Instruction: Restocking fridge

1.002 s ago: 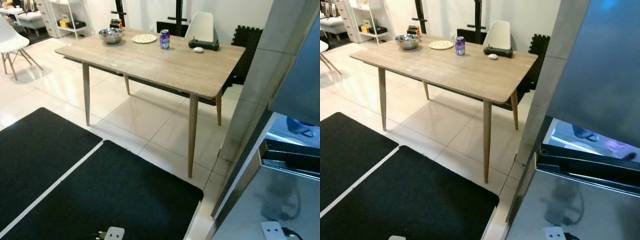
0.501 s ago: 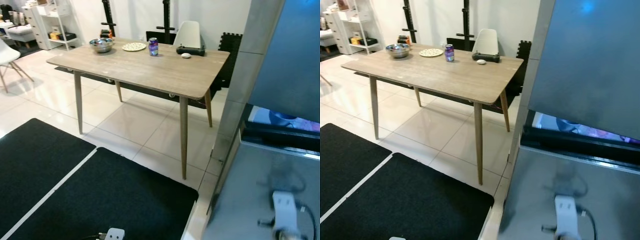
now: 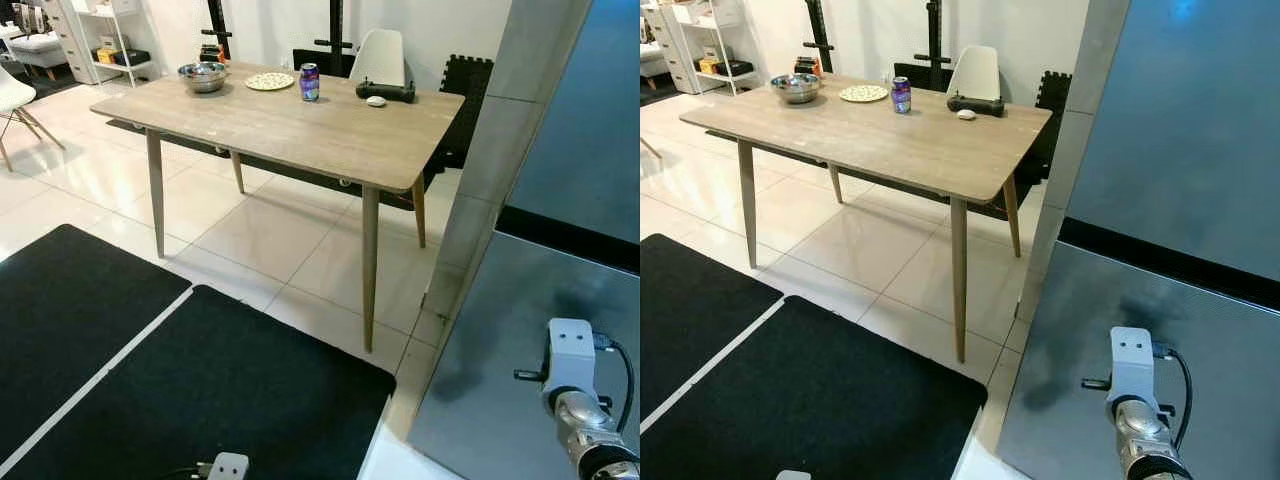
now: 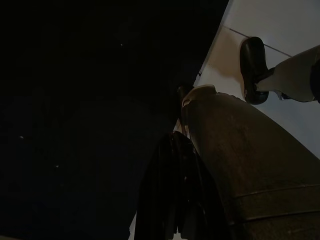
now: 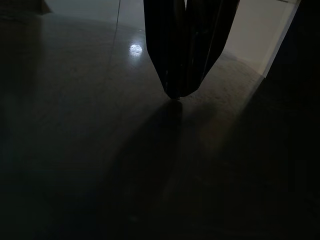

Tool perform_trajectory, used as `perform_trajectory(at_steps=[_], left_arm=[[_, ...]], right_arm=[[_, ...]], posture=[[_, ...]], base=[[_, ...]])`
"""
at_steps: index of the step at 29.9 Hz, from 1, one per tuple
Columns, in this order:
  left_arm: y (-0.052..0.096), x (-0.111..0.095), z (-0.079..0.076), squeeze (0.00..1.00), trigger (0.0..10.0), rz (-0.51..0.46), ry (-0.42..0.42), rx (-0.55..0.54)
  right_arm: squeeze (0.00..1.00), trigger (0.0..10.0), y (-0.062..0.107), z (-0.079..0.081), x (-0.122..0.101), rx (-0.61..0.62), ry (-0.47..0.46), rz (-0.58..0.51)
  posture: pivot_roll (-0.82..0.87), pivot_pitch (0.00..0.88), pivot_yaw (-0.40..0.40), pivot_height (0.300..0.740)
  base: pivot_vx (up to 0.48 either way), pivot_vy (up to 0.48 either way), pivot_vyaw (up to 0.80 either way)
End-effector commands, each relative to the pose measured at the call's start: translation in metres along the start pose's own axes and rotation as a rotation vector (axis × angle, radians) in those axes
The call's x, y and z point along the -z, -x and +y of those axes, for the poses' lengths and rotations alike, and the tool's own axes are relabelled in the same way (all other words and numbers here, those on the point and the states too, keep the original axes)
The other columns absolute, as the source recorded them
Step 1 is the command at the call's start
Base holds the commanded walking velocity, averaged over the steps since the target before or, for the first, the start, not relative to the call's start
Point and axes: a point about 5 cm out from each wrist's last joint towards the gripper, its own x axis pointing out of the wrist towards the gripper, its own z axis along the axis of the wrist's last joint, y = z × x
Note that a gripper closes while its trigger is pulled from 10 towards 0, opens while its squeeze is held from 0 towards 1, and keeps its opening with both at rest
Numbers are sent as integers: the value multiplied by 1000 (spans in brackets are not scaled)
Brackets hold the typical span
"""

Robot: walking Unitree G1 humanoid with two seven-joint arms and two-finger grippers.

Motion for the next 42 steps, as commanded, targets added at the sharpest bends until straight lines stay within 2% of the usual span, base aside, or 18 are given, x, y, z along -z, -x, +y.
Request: perform_trajectory(at_steps=[1,4,5,7,11,12,14,16,20,27,42], left_arm=[[0,4,-4,0,10000,12,10,12],[0,4,-5,0,10000,11,10,13],[0,4,-5,0,10000,12,10,13],[0,5,-5,0,10000,12,10,13],[0,6,-5,0,10000,18,10,14],[0,6,-5,0,10000,18,10,14],[0,7,-5,0,10000,20,10,14],[0,7,-5,0,10000,21,10,14],[0,9,-4,0,10000,26,5,12],[0,10,-4,0,10000,30,3,10],[1,11,-4,0,10000,36,-2,5]], right_arm=[[0,10000,-2,6,-9,-32,19,-40],[0,10000,5,13,19,-97,43,61],[0,10000,11,17,38,-125,56,128],[0,10000,12,18,42,-128,59,141],[0,10000,36,20,96,-161,92,330],[0,10000,36,20,96,-161,92,330],[0,10000,47,18,115,-164,101,399],[0,10000,50,17,121,-167,102,418],[0,10000,70,13,150,-200,118,528],[0,10000,83,12,166,-240,177,602],[0,10000,86,15,169,-281,214,613]], posture=[[-87,0,-21,740],[-87,0,-21,740],[-87,0,-21,740],[-87,0,-21,740],[-87,0,-20,740],[-87,0,-20,740],[-87,0,-20,740],[-87,0,-20,740],[-88,0,-18,740],[-89,0,-21,740],[-90,0,-18,740]], base=[[0,0,0],[0,0,0],[0,0,0],[0,0,0],[0,0,0],[0,0,0],[0,0,0],[0,0,0],[0,0,231],[0,0,752],[0,0,800]])
